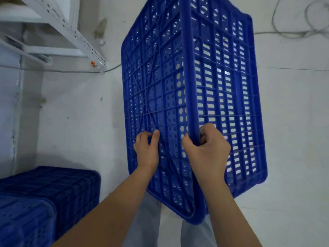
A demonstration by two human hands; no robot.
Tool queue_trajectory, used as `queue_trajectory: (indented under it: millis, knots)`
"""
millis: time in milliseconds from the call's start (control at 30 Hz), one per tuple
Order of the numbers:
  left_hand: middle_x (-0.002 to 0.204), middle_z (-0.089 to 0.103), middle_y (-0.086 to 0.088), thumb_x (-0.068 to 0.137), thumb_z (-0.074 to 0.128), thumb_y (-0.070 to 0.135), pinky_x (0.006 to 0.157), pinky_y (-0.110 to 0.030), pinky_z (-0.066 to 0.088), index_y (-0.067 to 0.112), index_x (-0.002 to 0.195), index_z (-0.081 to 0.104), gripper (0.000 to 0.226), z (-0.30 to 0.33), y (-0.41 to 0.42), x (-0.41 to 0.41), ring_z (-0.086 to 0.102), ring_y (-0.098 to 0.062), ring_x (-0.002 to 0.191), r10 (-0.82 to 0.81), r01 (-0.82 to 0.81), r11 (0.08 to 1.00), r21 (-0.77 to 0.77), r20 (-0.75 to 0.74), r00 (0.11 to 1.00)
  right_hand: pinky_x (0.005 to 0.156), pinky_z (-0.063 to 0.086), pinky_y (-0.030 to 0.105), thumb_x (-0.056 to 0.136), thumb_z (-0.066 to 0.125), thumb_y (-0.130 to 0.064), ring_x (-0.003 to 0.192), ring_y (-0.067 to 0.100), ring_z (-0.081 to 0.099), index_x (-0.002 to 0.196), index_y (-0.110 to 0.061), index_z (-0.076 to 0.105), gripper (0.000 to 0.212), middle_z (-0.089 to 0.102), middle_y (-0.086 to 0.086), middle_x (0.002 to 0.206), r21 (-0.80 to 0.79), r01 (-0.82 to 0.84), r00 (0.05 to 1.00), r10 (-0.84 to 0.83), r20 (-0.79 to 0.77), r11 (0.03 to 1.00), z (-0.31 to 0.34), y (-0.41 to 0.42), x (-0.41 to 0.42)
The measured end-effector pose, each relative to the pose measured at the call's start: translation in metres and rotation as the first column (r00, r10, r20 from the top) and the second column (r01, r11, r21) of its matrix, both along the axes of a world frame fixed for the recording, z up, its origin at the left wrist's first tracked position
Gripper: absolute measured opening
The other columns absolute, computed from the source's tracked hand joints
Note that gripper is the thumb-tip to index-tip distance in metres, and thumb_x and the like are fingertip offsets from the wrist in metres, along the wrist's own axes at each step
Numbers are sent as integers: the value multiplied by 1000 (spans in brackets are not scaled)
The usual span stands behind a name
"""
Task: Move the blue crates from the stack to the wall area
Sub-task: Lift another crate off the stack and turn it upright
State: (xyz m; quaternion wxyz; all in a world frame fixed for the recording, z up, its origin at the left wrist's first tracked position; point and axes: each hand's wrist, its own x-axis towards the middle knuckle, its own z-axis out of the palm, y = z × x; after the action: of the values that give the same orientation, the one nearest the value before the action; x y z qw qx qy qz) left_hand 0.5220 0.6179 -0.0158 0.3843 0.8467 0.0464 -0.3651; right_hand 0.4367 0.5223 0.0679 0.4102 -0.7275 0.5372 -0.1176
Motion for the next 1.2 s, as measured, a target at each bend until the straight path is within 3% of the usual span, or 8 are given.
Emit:
queue_trajectory:
  millis: [100,267,433,533,733,967,1100,1200]
  knots:
    - [101,52,-9,92,49,46,96,-46,43,21,78,52,29,-8,3,-6,53,-33,101,-11,3,998,-63,-123,992,44,34,26,78,71,-24,46,11,32,61,-18,38,37,38,-8,53,-72,-47,997,43,-58,996,0,7,0]
    - [122,62,-7,98,44,39,80,-24,49,10,129,54,43,-16,-2,-2,61,-20,108,-57,42,998,-40,-514,856,38,18,16,70,77,-24,39,10,26,60,-15,41,39,41,-5,49,-178,-154,974,119,-192,972,-15,23,7]
    - [72,70,1,96,49,39,72,-25,54,12,103,68,34,-16,-17,12,66,-12,70,87,-115,993,-11,-591,802,40,8,11,59,83,-17,36,13,30,58,-10,49,34,51,1,46,-199,-236,939,170,-298,951,-42,44,15]
    - [73,70,4,94,44,51,86,-33,51,23,85,66,37,-10,-14,14,62,-15,77,117,-192,979,-70,-578,808,36,9,14,54,85,-16,30,18,40,58,-10,51,35,54,1,46,-143,-273,916,212,-340,951,-52,55,22]
    - [114,71,2,73,51,77,93,-32,53,22,120,62,73,0,-5,25,67,-14,104,107,-233,949,-214,-476,873,36,4,14,58,77,-9,28,19,47,58,-8,51,26,54,4,44,-67,-264,904,223,-365,962,-68,80,43]
    - [127,60,-10,95,55,24,100,-41,48,10,133,46,42,-1,1,47,60,-27,113,-3,-44,990,-136,-322,947,42,0,12,51,87,-15,28,18,47,61,-10,57,32,56,2,45,18,-336,858,314,-407,942,-70,91,60]
    - [131,58,-7,95,53,30,98,-37,48,12,138,43,47,0,0,47,59,-24,114,-48,0,989,-149,-318,947,44,29,27,93,53,-29,64,21,54,90,-5,58,25,66,10,82,210,-527,797,564,-215,824,-66,65,35]
    - [134,54,-3,96,52,35,89,-30,47,17,142,38,51,2,-1,46,57,-18,109,-42,-7,989,-150,-321,946,53,44,30,94,52,-24,63,15,54,90,-8,63,20,66,5,82,27,-471,873,470,-128,882,-54,25,0]
